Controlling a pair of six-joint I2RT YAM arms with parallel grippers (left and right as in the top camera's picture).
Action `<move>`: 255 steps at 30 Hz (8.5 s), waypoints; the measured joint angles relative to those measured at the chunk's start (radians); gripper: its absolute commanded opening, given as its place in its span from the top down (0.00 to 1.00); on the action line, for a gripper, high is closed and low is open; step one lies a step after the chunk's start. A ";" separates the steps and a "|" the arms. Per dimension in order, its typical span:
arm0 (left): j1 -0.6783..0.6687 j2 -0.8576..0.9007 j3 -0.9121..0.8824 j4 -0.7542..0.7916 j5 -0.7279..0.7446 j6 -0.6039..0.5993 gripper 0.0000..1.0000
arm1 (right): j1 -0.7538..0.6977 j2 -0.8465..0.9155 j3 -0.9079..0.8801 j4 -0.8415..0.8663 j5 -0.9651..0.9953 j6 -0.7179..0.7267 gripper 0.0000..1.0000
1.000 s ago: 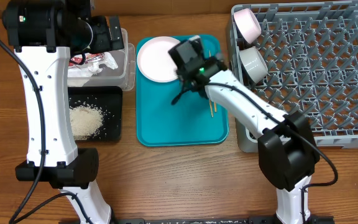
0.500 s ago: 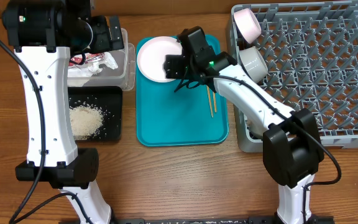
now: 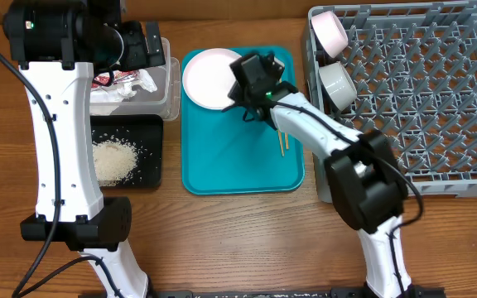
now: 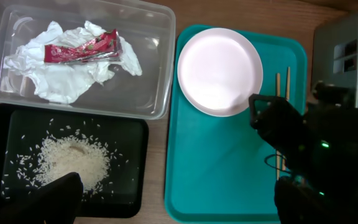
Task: Sort waste into correct bins and load items into the dishwasher
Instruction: 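Move the right gripper to the white plate and grasp its edge, then lift the white plate into the rack and stand it upright, then move the right gripper to the chopsticks and grasp one, then carry the chopstick into the rack and release it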
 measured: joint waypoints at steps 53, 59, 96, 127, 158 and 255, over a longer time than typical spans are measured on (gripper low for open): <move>0.000 0.000 0.000 0.000 0.000 0.000 0.00 | -0.060 0.023 0.152 -0.409 -0.232 -0.252 0.96; 0.000 0.000 0.000 0.000 0.000 0.000 0.00 | -0.083 -0.163 0.257 -0.509 -0.107 -0.406 0.96; 0.000 0.000 0.000 0.000 0.000 0.000 0.00 | -0.365 -0.439 0.140 -0.468 0.895 -0.994 0.96; 0.000 0.000 0.000 0.000 0.000 0.000 0.00 | -0.426 -0.204 0.135 -0.348 0.721 -1.071 0.15; 0.000 0.000 0.000 0.000 0.000 0.000 0.00 | -0.263 -0.368 0.087 -0.413 -0.504 -0.874 0.41; 0.000 0.000 0.000 0.000 0.000 0.000 0.00 | -0.139 0.062 0.432 -0.862 -0.117 -0.747 0.96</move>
